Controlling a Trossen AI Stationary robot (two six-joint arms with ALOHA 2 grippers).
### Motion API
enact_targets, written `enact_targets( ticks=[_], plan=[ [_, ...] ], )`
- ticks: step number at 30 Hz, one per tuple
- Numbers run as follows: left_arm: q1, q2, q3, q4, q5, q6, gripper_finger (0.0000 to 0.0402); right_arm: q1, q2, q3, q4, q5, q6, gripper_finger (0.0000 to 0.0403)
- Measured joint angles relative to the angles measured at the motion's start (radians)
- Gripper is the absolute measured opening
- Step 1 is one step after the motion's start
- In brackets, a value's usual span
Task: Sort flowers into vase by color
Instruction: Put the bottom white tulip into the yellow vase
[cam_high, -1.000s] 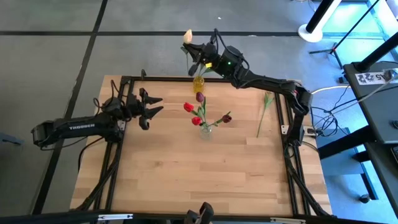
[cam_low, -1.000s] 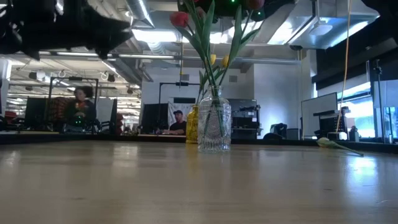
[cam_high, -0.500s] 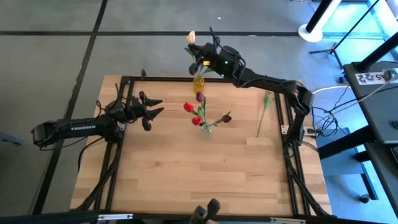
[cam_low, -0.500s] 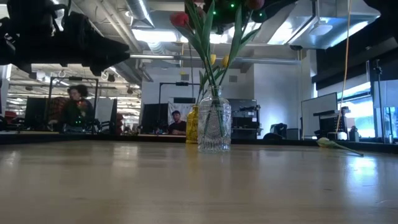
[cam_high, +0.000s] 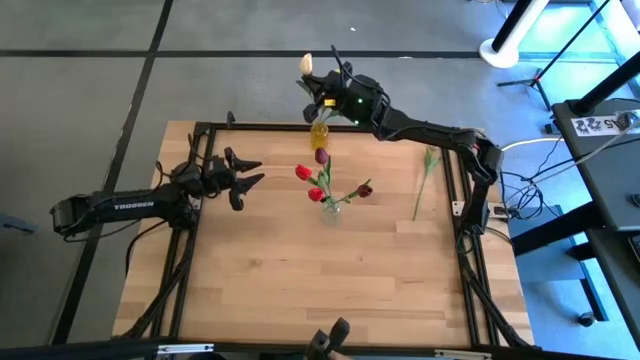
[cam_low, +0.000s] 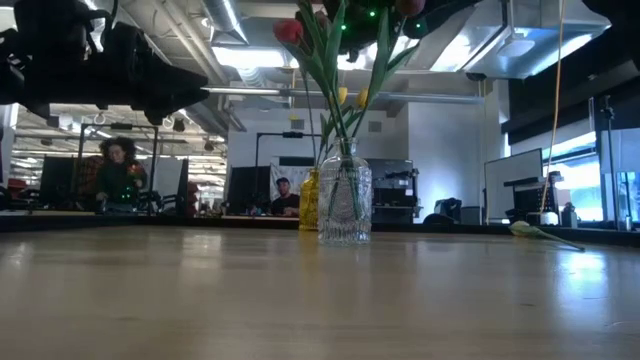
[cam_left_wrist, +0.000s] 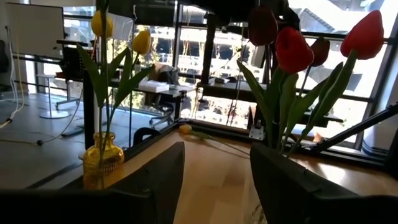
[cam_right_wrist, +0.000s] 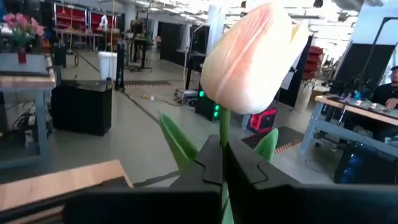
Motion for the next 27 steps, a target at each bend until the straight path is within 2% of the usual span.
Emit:
enact_targets(
  ticks=[8,14,20,27],
  plan=[
    [0.0,-0.003,0.002,-0.015,0.014,-0.018,0.018,-0.002,0.028,0.0,-0.005,0.001,-0.006,0.0],
    [0.001,-0.014,0.159,-0.32,0.023,0.006,0.018,0.0,0.053,0.001,-0.03,0.018,-0.016,0.0004],
    [0.001,-0.051,0.307,-0.506,0.023,0.043,0.018,0.0,0.071,0.001,-0.082,0.026,-0.003,0.0034],
    [0.001,-0.123,0.324,-0.539,-0.002,0.027,0.0183,0.001,0.066,0.0,-0.228,0.066,0.003,0.0079]
  ],
)
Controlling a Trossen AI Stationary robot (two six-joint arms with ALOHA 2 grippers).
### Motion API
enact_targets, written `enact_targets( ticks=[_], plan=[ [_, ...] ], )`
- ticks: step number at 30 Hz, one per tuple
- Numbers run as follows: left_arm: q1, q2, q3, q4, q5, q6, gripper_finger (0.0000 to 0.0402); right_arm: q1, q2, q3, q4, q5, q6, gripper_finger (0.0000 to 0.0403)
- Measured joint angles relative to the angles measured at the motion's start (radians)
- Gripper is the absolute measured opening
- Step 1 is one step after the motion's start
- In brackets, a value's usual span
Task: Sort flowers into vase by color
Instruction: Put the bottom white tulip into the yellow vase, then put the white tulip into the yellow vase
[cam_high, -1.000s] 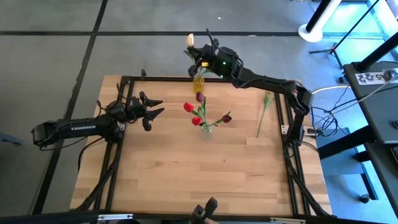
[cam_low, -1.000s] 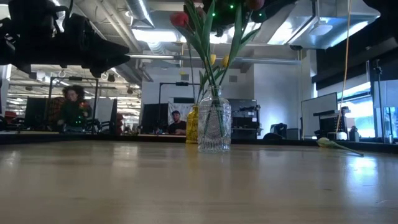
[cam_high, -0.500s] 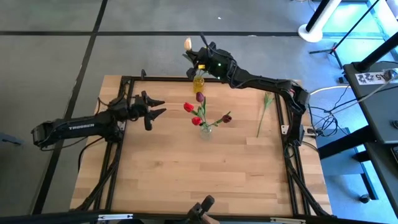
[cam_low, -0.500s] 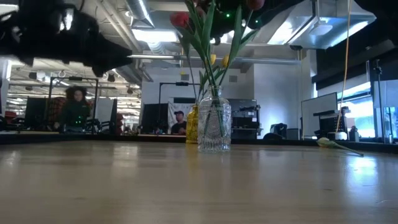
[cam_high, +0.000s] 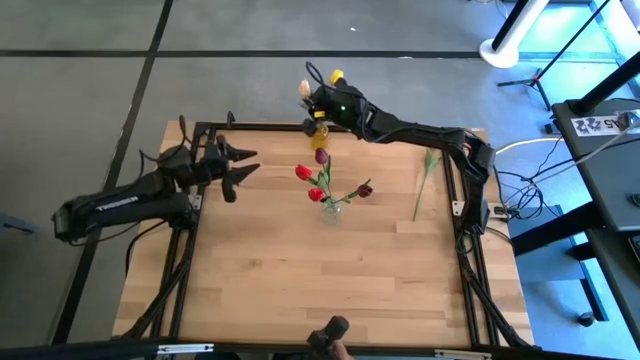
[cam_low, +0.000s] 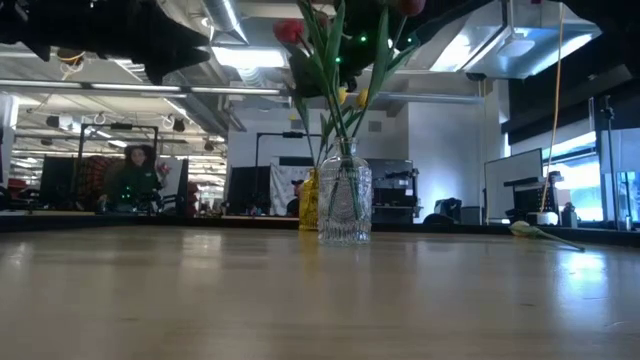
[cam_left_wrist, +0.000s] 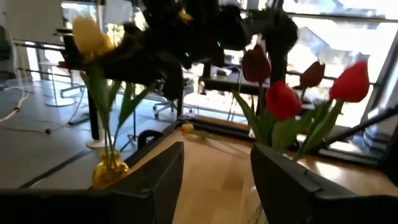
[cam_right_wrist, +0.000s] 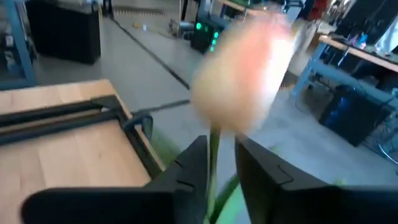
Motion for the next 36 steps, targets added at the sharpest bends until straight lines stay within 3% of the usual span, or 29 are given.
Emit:
enact_targets(
  ticks=[9,16,20,36],
  plan=[
    [0.006,-0.002,0.144,-0.211,-0.012,-0.03,0.0196,0.047,-0.079,0.0,-0.102,0.0,-0.025,0.0206],
    [0.0,-0.016,0.146,-0.212,-0.003,-0.034,0.0195,0.127,-0.143,0.0,-0.201,0.188,-0.051,0.0283],
    [-0.017,-0.014,0.146,-0.216,0.012,-0.015,0.0195,0.138,-0.149,0.0,-0.213,0.249,-0.044,0.0292],
    [-0.02,-0.015,0.146,-0.264,-0.015,0.041,0.0195,0.095,-0.128,0.0,-0.217,0.25,0.096,0.0293]
  ],
)
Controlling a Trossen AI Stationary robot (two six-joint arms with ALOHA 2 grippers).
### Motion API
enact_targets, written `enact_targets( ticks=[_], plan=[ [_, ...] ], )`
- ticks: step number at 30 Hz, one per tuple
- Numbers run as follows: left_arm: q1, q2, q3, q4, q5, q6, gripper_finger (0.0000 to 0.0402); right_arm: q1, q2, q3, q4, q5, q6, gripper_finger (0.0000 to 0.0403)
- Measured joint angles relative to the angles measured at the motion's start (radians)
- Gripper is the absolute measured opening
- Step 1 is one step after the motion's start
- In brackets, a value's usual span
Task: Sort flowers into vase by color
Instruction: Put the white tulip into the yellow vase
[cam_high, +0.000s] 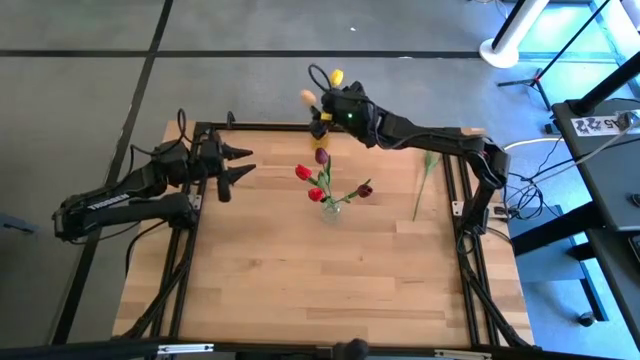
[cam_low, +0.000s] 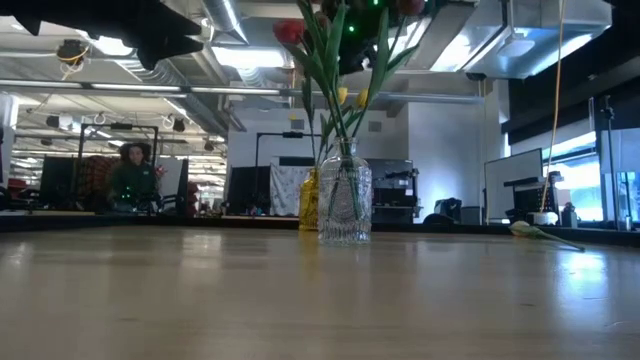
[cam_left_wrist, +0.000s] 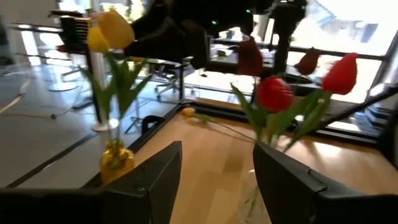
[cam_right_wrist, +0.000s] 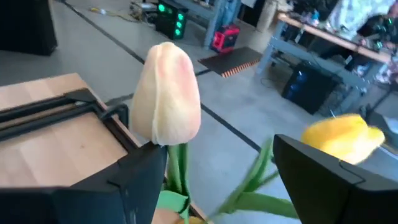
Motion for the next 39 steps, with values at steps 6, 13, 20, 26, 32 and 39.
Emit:
enact_targets(
  ticks=[6,13,20,26,32,39],
  plan=[
    [0.0,0.001,0.0,-0.015,-0.046,-0.017,0.0195,-0.056,0.002,0.0,-0.103,-0.007,0.078,0.0293],
    [-0.003,0.001,0.0,-0.018,-0.046,-0.069,0.0195,-0.085,0.002,0.0,-0.209,-0.174,0.147,0.0293],
    [-0.003,0.001,0.0,-0.028,0.054,-0.075,0.0195,-0.096,-0.02,0.064,-0.34,-0.227,0.164,0.0293],
    [-0.014,0.001,-0.004,-0.017,0.094,-0.069,0.0195,-0.052,-0.085,0.16,-0.514,-0.178,0.149,0.0293],
    [-0.071,0.001,-0.037,0.003,0.094,-0.087,0.0195,-0.022,-0.207,0.171,-0.738,0.02,0.2,0.0293],
    [-0.162,0.001,-0.042,0.007,0.076,-0.098,0.0195,-0.04,-0.29,0.045,-1.181,0.158,0.564,0.0293]
  ],
)
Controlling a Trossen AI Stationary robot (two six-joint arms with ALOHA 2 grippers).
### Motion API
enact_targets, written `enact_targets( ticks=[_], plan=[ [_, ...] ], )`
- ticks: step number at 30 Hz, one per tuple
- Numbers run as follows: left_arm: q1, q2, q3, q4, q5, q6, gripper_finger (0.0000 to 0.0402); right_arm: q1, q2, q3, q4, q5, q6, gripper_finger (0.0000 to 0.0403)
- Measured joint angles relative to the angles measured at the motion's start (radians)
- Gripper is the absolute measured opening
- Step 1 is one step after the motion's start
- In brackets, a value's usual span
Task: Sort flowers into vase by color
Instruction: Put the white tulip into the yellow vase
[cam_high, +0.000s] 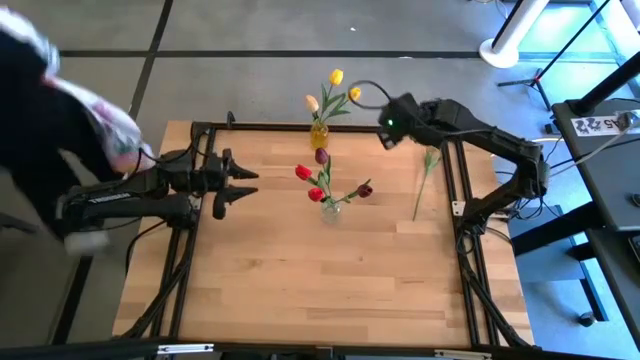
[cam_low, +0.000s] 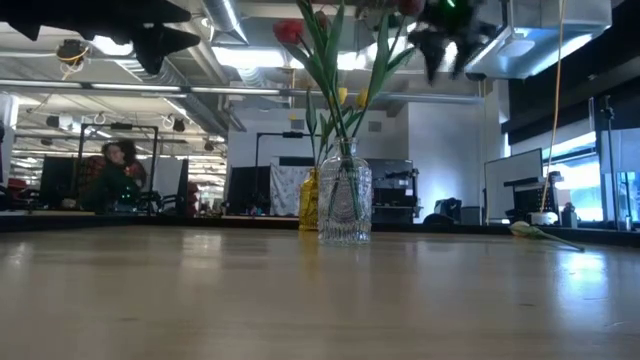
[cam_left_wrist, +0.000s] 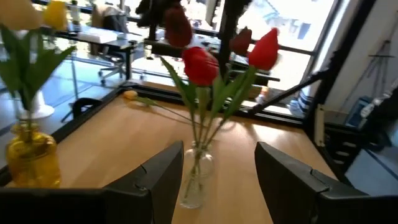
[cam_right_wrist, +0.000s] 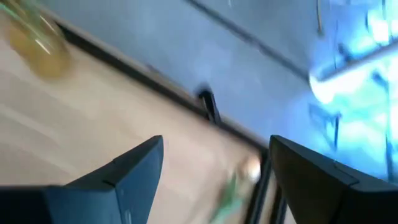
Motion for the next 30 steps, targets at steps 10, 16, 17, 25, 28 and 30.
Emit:
enact_targets(
  ticks=[10,16,17,25,28,30],
  plan=[
    [-0.08,0.0,0.0,-0.001,-0.055,-0.031,0.0195,-0.194,-0.081,-0.505,0.12,-0.112,0.274,0.0283],
    [-0.091,0.017,-0.001,-0.003,-0.055,-0.056,0.0195,-0.413,-0.073,-0.718,0.401,-0.251,0.309,0.024],
    [-0.091,0.022,-0.001,-0.004,-0.055,-0.056,0.0195,-0.444,-0.074,-0.743,0.445,-0.272,0.312,0.0231],
    [-0.091,0.056,-0.001,-0.007,-0.055,-0.053,0.0195,-0.522,-0.075,-0.908,0.566,-0.325,0.439,0.0181],
    [-0.091,0.06,-0.001,-0.01,-0.055,-0.056,0.0195,-0.535,-0.068,-0.957,0.679,-0.369,0.456,0.0174],
    [-0.091,0.06,-0.001,-0.015,-0.055,-0.057,0.0195,-0.552,-0.043,-0.984,0.698,-0.417,0.475,0.0169]
  ],
)
